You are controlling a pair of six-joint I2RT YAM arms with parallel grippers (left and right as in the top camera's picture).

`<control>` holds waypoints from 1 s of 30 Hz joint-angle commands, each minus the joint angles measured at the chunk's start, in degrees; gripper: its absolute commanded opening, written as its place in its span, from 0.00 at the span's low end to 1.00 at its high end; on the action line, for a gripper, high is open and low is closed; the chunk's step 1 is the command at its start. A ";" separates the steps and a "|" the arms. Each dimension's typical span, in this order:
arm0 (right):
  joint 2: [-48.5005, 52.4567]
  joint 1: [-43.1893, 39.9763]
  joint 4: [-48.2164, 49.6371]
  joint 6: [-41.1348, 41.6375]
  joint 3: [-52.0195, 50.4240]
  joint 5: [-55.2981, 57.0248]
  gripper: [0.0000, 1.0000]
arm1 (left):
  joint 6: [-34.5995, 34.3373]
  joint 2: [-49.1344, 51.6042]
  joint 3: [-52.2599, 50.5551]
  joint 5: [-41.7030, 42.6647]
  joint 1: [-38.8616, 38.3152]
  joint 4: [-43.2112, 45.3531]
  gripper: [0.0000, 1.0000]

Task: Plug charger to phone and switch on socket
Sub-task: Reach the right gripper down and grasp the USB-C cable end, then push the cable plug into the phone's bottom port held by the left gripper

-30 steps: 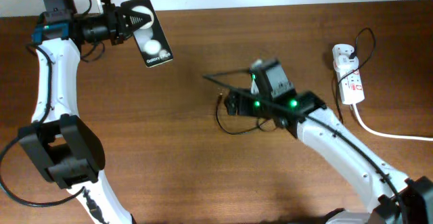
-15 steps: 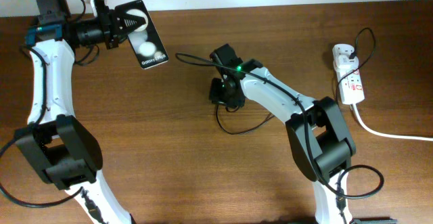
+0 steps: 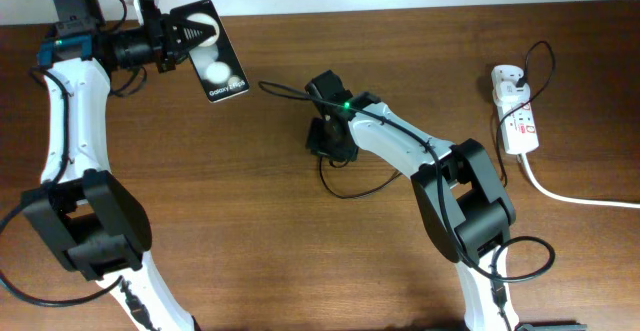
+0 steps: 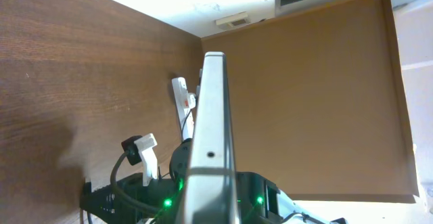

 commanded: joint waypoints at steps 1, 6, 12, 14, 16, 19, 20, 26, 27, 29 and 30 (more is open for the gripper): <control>2.51 0.50 0.57 0.68 0.96 0.50 0.21 | 0.26 -0.22 0.42 2.56 0.20 0.09 0.00; 3.56 0.26 -1.18 -0.96 0.98 -0.85 0.04 | 0.26 -0.22 0.42 2.56 0.20 0.09 0.00; -11.26 -12.90 -1.55 -37.07 1.11 -41.27 0.04 | 0.28 -0.22 0.42 2.14 -0.15 0.11 0.00; -19.41 -16.24 -4.59 -43.71 1.11 -46.10 0.04 | 0.28 -0.22 0.42 2.14 -1.18 0.11 0.00; -26.77 -17.25 -8.74 -47.30 1.11 -47.08 0.04 | 0.28 -0.22 0.42 2.23 -2.19 0.11 0.00; -37.20 -17.35 -15.26 -48.57 0.96 -47.10 0.04 | 0.96 -0.22 0.42 4.42 -5.03 0.35 0.00; -39.95 -17.29 -15.80 -48.50 0.04 -47.12 0.04 | 2.34 -0.22 0.42 6.21 -5.88 0.37 0.00; -44.61 -11.04 9.07 -30.56 -19.80 -48.87 0.04 | 2.84 -0.22 0.42 12.44 -11.17 4.42 0.00; -44.59 -9.07 15.15 -24.90 -22.45 -45.22 0.04 | 1.14 -0.22 0.42 12.48 -11.45 5.46 0.00; -43.71 -6.67 24.13 -19.06 -25.33 -43.30 0.04 | -4.39 -0.22 0.42 12.48 -11.45 8.50 0.00; -42.47 -5.92 25.99 -17.68 -25.33 -43.12 0.04 | -5.97 -0.24 0.44 12.48 -11.52 10.32 0.00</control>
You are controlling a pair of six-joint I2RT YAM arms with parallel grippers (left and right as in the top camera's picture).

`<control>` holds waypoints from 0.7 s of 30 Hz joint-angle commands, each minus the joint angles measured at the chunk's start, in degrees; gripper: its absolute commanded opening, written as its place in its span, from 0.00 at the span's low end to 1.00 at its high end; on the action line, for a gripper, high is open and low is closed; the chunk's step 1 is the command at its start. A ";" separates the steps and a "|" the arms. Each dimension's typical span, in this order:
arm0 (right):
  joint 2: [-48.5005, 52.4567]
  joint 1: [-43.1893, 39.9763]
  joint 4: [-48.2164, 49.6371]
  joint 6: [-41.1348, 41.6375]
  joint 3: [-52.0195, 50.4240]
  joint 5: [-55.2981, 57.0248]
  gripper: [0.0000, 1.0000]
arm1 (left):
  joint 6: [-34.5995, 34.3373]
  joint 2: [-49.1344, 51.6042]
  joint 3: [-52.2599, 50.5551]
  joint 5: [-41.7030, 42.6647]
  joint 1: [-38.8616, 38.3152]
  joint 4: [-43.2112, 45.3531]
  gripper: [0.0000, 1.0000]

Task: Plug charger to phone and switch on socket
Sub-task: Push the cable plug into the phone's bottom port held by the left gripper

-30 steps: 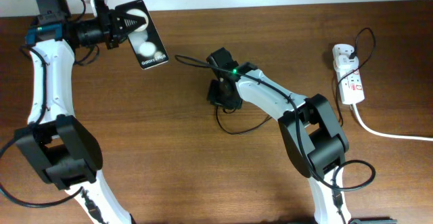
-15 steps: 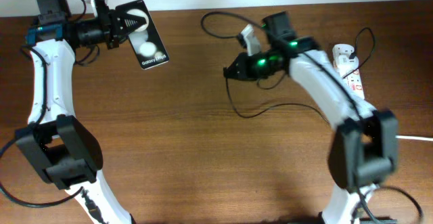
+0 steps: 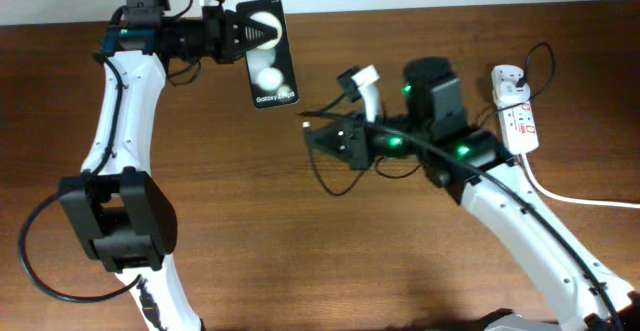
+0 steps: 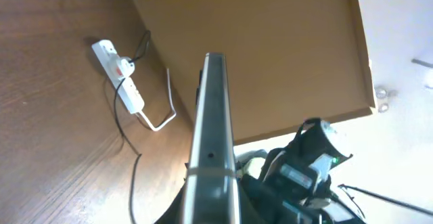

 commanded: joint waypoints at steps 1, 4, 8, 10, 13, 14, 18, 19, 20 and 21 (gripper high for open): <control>2.58 1.29 3.82 7.72 -0.59 1.70 0.04 | -5.46 -0.24 0.46 2.84 -0.09 3.43 0.00; 4.98 1.33 7.52 7.91 -0.59 2.84 0.04 | -5.49 -0.24 0.46 2.84 -2.25 4.07 0.00; 6.56 1.33 8.83 7.98 -0.59 2.27 0.04 | -5.64 -0.24 0.46 2.80 -3.80 5.60 0.00; 6.56 1.27 9.42 9.05 -0.59 2.32 0.04 | -5.64 -0.24 0.46 2.82 -3.82 5.60 0.00; 6.56 1.29 9.90 9.20 -0.59 2.19 0.04 | -5.64 -0.24 0.46 2.84 -3.82 5.57 0.00; 6.56 1.29 10.05 9.20 -0.59 1.81 0.04 | -5.64 -0.24 0.46 2.84 -3.82 5.57 0.00; 6.80 1.29 11.26 9.20 -0.59 0.22 0.04 | -5.64 -0.24 0.46 2.84 -3.82 5.60 0.00; 7.37 1.29 11.58 9.22 -0.59 -0.61 0.04 | -5.64 -0.24 0.46 2.84 -3.82 5.57 0.00; 8.52 1.29 11.82 9.25 -0.59 -1.38 0.04 | -5.64 -0.24 0.46 2.84 -3.82 5.57 0.00; 9.70 1.29 13.64 10.16 -0.59 -3.41 0.04 | -5.64 -0.24 0.46 2.84 -3.82 5.57 0.00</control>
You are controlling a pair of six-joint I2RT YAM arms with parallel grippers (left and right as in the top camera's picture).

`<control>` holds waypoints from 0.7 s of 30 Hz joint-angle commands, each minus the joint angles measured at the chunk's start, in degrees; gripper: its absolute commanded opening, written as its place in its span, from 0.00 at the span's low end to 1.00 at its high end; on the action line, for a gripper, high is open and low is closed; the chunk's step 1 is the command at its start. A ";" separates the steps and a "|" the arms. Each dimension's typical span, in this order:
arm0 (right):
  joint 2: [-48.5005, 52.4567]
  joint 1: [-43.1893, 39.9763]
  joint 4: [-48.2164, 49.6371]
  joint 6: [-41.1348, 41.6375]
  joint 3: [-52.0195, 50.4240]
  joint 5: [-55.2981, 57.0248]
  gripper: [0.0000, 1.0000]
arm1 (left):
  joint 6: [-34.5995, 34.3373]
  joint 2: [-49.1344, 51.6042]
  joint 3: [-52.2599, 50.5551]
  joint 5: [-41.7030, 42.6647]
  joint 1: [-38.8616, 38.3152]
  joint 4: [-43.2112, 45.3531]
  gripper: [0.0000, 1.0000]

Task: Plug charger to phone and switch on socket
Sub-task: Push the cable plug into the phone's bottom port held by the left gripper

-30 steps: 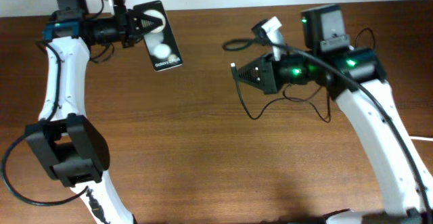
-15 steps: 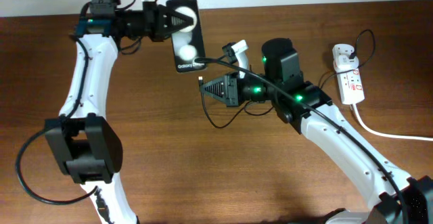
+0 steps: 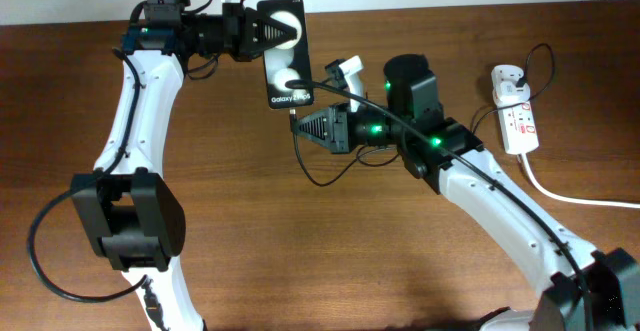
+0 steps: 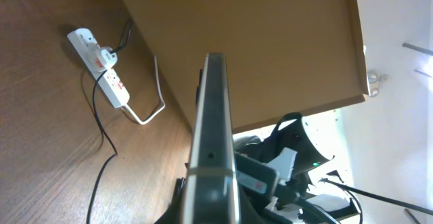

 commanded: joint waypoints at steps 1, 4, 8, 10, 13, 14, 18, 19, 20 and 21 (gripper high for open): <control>3.02 0.37 4.57 2.23 -0.20 -5.29 0.04 | -0.52 -0.24 0.46 2.19 -0.02 0.28 0.00; 3.02 -0.11 7.48 3.50 -0.20 -10.78 0.04 | -0.52 -0.24 0.46 2.19 0.70 0.68 0.00; 3.02 -3.08 6.71 3.45 -3.32 -14.78 0.04 | -0.55 -0.24 0.46 2.19 4.83 1.11 0.00; 2.99 -2.64 9.55 3.48 -5.62 -15.13 0.04 | -0.52 -0.24 0.46 2.19 5.73 1.11 0.00; 3.02 -2.64 17.18 6.69 -5.73 -14.56 0.04 | -0.52 -0.24 0.46 2.19 5.49 1.14 0.00; 3.02 -2.38 17.35 6.69 -5.73 -14.25 0.04 | -0.52 -0.24 0.46 2.19 5.42 1.14 0.00; 3.02 -2.23 17.33 6.69 -5.73 -12.94 0.04 | -0.52 -0.24 0.46 2.19 2.45 1.14 0.00; 3.02 -2.23 17.59 6.69 -5.73 -12.96 0.04 | -0.52 -0.24 0.46 2.19 1.38 1.14 0.00; 3.02 -2.23 17.73 6.69 -5.73 -12.96 0.04 | -0.52 -0.24 0.46 2.19 0.61 1.14 0.00; 3.02 -2.23 18.03 6.69 -5.73 -12.94 0.04 | -0.50 -0.24 0.46 2.16 0.09 1.14 0.00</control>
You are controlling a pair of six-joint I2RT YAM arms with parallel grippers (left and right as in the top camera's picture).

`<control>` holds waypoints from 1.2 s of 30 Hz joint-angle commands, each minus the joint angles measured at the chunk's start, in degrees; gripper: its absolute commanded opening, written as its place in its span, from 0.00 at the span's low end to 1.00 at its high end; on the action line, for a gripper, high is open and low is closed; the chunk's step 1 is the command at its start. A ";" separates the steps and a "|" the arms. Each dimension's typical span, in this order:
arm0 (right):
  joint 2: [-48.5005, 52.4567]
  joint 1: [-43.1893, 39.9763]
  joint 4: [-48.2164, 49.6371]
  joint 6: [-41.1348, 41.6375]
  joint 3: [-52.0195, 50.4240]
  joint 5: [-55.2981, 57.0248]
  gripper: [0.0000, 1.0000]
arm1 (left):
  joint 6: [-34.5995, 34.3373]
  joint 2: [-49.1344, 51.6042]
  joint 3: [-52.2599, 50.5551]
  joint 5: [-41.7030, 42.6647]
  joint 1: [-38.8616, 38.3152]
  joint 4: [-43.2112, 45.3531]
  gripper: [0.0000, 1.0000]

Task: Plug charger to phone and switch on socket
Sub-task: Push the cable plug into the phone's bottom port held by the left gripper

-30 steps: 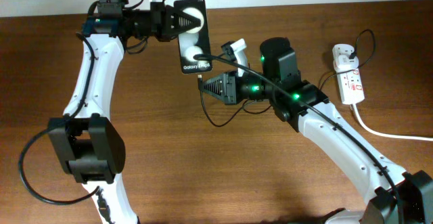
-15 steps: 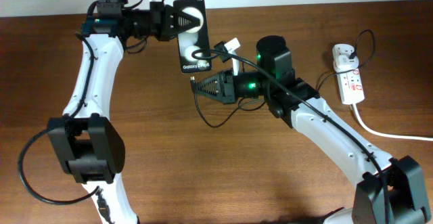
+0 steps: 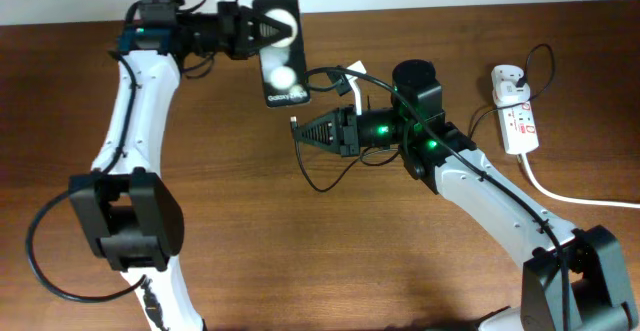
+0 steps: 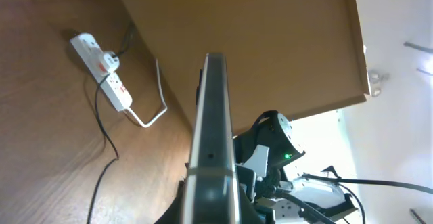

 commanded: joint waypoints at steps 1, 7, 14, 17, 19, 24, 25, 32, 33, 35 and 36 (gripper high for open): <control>-0.20 0.35 1.20 -0.33 -0.04 0.17 0.04 | -0.52 -0.24 0.46 1.99 -0.90 0.17 0.00; -0.20 0.24 2.08 -0.35 -0.04 3.26 0.04 | -0.52 -0.24 0.46 1.99 -1.01 0.15 0.00; -0.20 0.24 2.69 -0.31 -0.04 4.63 0.04 | -0.17 -0.24 0.46 2.03 -1.55 0.15 0.00; -0.20 0.24 2.69 -0.31 -0.04 4.66 0.04 | 0.22 -0.24 0.46 2.03 -1.55 0.15 0.00; -0.20 0.24 2.69 -0.28 -0.04 4.63 0.04 | 0.39 -0.24 0.46 2.03 -1.53 0.15 0.00; -0.20 0.22 3.10 0.35 -0.04 4.59 0.04 | 1.42 -0.24 0.46 2.03 -1.49 0.15 0.00; -0.20 0.09 3.10 0.74 -0.04 4.63 0.04 | 1.46 -0.24 0.46 2.03 -1.49 0.15 0.00; -0.20 -1.22 3.08 1.18 -0.04 4.24 0.04 | 2.73 -0.24 0.46 2.03 -1.51 0.17 0.00; -0.20 -1.27 3.08 1.20 -0.04 4.26 0.04 | 2.75 -0.24 0.44 2.03 -1.51 0.17 0.00; -0.20 -1.27 3.10 2.29 -0.04 4.63 0.04 | 2.75 -0.24 0.46 2.03 -1.51 0.17 0.00; -0.20 -1.27 3.54 2.64 -0.04 4.70 0.04 | 2.93 -0.24 0.46 2.03 -1.51 0.17 0.00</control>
